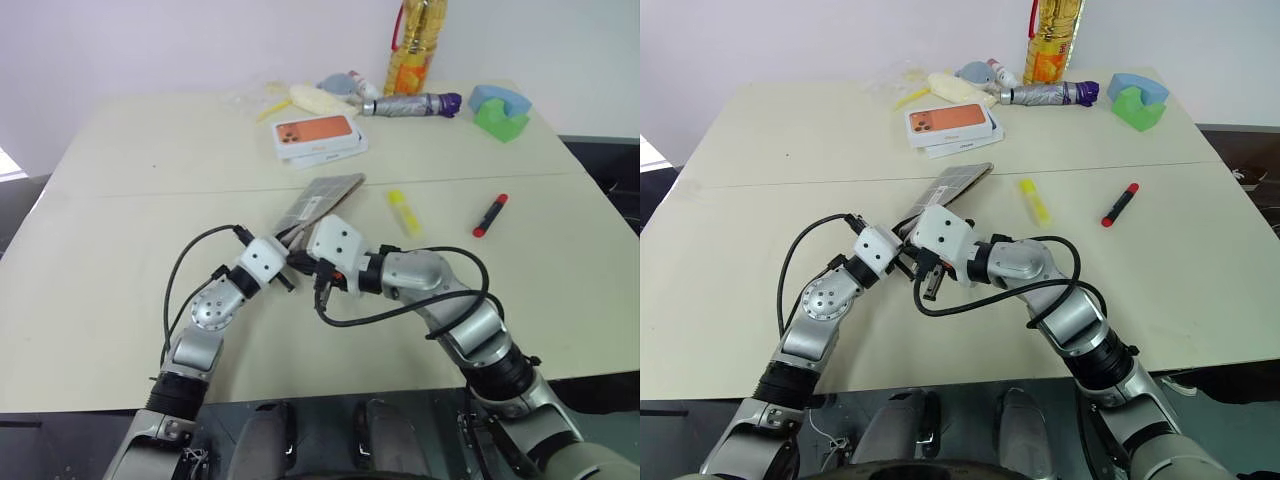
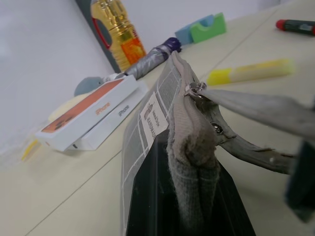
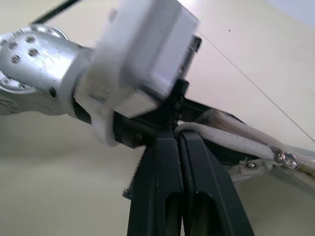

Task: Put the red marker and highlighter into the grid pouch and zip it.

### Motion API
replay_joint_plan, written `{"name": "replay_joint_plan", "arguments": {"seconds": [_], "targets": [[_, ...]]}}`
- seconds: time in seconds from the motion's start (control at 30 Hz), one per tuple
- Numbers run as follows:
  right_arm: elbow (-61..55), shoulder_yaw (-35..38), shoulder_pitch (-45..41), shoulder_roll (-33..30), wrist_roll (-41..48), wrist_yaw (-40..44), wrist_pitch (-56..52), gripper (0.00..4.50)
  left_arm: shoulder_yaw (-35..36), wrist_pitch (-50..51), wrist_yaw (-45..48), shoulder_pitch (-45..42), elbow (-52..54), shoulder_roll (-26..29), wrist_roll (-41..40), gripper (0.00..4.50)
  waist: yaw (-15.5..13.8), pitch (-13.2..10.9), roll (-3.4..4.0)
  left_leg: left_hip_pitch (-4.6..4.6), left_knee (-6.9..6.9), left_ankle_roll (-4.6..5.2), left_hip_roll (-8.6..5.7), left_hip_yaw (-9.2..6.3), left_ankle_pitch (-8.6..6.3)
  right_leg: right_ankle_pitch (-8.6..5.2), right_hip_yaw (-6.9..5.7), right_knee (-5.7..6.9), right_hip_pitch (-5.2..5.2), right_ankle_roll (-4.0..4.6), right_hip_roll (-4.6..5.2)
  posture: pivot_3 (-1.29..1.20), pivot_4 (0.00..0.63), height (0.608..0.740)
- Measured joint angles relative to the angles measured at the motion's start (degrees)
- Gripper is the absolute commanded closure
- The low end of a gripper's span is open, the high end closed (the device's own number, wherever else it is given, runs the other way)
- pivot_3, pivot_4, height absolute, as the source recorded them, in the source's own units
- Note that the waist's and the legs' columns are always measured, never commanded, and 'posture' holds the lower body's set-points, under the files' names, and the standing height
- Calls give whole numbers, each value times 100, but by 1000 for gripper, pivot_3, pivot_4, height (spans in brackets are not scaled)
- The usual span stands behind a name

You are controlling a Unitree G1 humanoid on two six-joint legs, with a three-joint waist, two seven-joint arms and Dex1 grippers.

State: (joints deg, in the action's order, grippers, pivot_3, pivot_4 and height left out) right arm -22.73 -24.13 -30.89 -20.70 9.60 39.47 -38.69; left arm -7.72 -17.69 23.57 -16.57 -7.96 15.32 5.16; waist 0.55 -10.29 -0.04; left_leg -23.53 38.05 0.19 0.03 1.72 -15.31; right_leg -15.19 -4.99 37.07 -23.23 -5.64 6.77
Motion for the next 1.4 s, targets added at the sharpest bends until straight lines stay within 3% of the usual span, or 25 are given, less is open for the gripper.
{"name": "replay_joint_plan", "arguments": {"seconds": [0.03, 0.13, 0.37, 0.63, 0.87, 1.1, 1.2, 1.33, 1.37, 1.4], "targets": [[0, -10, 0, 0, 4, 25, 0, 4466, 0, -10, -15, -6, -14, -9, 14, 4500, 0, 0, 0, 0, 0, 0, 0, 0, 0, 0, 0, 0, 0, 0, 0, 0, 150, 740], [-31, -22, 0, -2, 35, 117, -1, 3645, -5, -21, -94, -13, -66, -48, 59, 4500, -2, 0, -1, 0, 0, 0, 0, 0, 0, 0, 0, 0, 1, 0, 0, 0, 150, 740], [-112, 67, 8, -125, 45, 119, -29, 195, 2, -8, -157, -52, -94, -83, 44, 4500, -11, 0, -1, 0, 0, 0, 0, 0, 0, 0, 0, -1, 1, 0, 1, 0, 150, 740], [618, 1436, 611, -999, -326, -639, -255, 195, 105, 45, 218, 92, 66, 262, -365, 4500, -102, 1, -7, 0, 1, 0, 0, 3, 0, 0, 0, -4, 2, 0, 2, 0, 150, 740], [1736, 2593, 443, -424, -198, -1602, -643, 87, 198, 245, 805, 187, 158, 565, -842, 4500, -99, 0, -6, 2, 2, -1, 1, 7, 1, 1, 2, -2, 2, 1, 1, 0, 150, 740], [3089, 3004, -236, 107, -160, -2289, -637, 87, 183, 330, 1111, 199, 159, 625, -940, 4500, -88, -1, -4, 2, 0, -1, 1, 7, 1, 0, 2, 0, 1, 1, 0, 0, 150, 740], [3327, 3193, -344, 241, -60, -2451, -662, 1254, 179, 331, 1126, 214, 162, 621, -939, 4500, -97, -1, -4, 1, 1, -1, 0, 8, 1, 1, 3, 0, 2, 0, 1, 0, 150, 740], [3313, 3269, -357, 228, 28, -2456, -780, 3314, 180, 338, 1124, 259, 181, 606, -938, 4500, -92, -1, -4, 1, 0, 0, 1, 7, 1, 0, 3, 0, 2, 1, 0, 0, 150, 740], [3292, 3265, -356, 213, 32, -2447, -818, 3644, 180, 338, 1123, 271, 184, 604, -938, 4500, -90, -1, -4, 1, 0, 0, 1, 7, 1, 0, 3, 0, 2, 1, 0, 0, 150, 740], [3274, 3264, -353, 206, 44, -2439, -840, 3612, 180, 338, 1123, 278, 184, 602, -938, 4500, -90, -1, -4, 1, 0, 0, 1, 7, 1, 0, 3, 0, 2, 1, 0, 0, 150, 740]]}}
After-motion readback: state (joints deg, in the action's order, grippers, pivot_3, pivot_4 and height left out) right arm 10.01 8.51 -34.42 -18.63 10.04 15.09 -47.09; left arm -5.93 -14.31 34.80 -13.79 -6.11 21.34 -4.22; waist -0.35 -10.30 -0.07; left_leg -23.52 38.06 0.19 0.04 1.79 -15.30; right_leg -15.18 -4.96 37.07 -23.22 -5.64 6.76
